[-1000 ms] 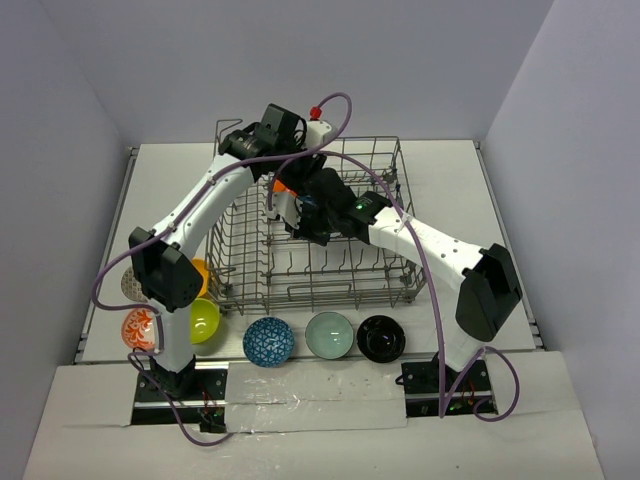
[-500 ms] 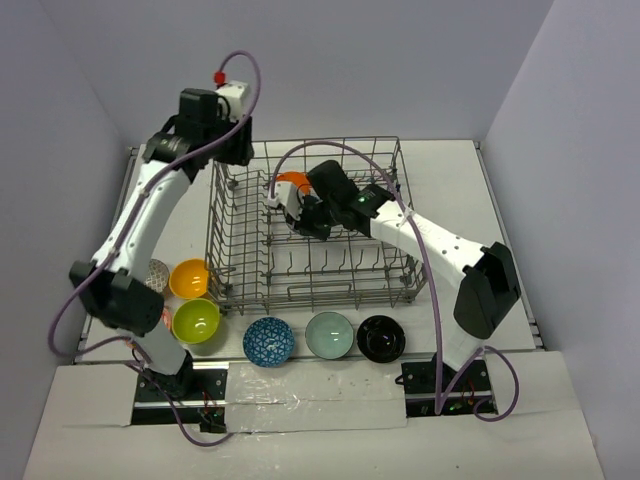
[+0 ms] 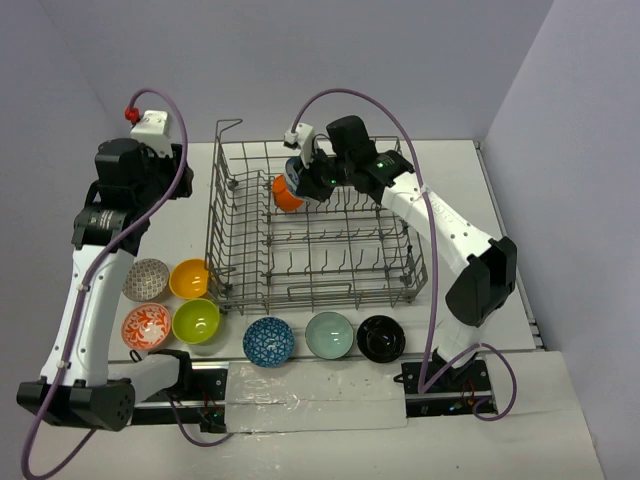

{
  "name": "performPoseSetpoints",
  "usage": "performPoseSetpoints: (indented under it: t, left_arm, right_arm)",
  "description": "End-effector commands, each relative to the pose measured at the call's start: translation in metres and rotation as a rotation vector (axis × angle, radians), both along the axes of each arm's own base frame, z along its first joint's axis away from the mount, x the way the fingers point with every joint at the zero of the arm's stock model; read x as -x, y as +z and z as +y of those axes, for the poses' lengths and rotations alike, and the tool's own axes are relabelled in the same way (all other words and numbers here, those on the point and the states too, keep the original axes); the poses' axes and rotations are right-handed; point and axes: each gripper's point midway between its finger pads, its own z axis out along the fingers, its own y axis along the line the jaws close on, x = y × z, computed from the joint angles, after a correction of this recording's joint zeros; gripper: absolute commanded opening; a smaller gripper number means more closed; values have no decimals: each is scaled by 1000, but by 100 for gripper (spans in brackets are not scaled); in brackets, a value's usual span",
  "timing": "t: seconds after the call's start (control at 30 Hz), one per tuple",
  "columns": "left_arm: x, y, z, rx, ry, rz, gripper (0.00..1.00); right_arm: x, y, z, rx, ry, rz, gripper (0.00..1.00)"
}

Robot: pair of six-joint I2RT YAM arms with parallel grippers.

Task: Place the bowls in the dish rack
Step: Insert the bowl into the dish rack.

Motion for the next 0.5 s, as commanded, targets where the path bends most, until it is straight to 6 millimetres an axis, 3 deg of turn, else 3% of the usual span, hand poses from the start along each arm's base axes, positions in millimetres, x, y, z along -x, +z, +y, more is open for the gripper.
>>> performPoseSetpoints:
  t: [0.0, 0.23, 0.47]
  left_arm:
    - [9, 8, 23, 16, 71, -66, 51]
    - [27, -1, 48, 39, 142, -88, 56]
    - [32, -1, 53, 67, 144, -106, 57]
  right_arm:
    - [-23, 33, 9, -161, -41, 22, 0]
    - [-39, 43, 2, -339, -143, 191, 0]
    - [-40, 55, -13, -528, -190, 267, 0]
